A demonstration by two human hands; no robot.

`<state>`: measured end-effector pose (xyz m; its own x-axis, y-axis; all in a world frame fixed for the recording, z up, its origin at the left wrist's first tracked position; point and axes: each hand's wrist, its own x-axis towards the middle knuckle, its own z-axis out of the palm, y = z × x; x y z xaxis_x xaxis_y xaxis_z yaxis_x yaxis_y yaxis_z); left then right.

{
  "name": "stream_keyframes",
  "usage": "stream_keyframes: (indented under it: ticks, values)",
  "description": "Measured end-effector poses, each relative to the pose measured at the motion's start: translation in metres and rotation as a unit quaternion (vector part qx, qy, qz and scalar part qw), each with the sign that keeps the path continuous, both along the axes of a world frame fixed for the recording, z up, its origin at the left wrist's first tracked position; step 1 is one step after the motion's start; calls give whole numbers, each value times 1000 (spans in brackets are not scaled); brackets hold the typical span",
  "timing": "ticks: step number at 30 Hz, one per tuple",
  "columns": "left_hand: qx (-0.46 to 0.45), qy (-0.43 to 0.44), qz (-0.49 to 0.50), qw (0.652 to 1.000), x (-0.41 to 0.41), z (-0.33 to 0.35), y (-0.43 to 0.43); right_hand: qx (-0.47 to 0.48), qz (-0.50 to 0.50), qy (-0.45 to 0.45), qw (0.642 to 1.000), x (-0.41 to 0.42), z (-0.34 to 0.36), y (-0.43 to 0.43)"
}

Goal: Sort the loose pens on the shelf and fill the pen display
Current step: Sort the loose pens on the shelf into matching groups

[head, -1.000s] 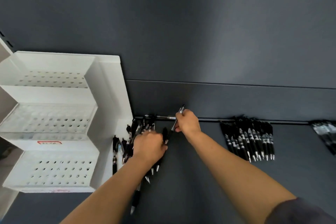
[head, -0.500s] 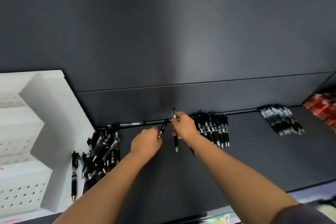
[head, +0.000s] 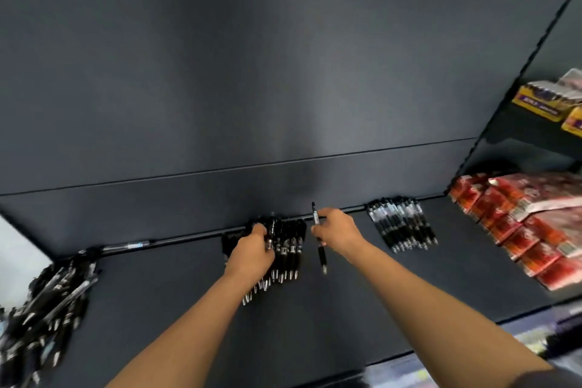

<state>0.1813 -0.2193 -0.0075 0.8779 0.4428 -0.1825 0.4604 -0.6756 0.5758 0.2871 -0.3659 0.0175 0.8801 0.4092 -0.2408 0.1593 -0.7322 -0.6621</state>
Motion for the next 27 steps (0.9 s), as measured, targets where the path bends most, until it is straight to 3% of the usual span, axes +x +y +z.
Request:
stream_keyframes:
  ticks: [10,16,19,27]
  values:
    - [86,47,10,995,25,-6,-27,3,56,3,998,41,-18,-39]
    - [185,150,-51,970,44,-8,-22,-2,54,14,998,55,-19,-40]
    - [211,129,-64,967,60,-8,-25,-18,44,2,999,66,-19,-42]
    - [173,47,-186,966,113,-8,-72,-69,-10,-43,997,89,-24,-78]
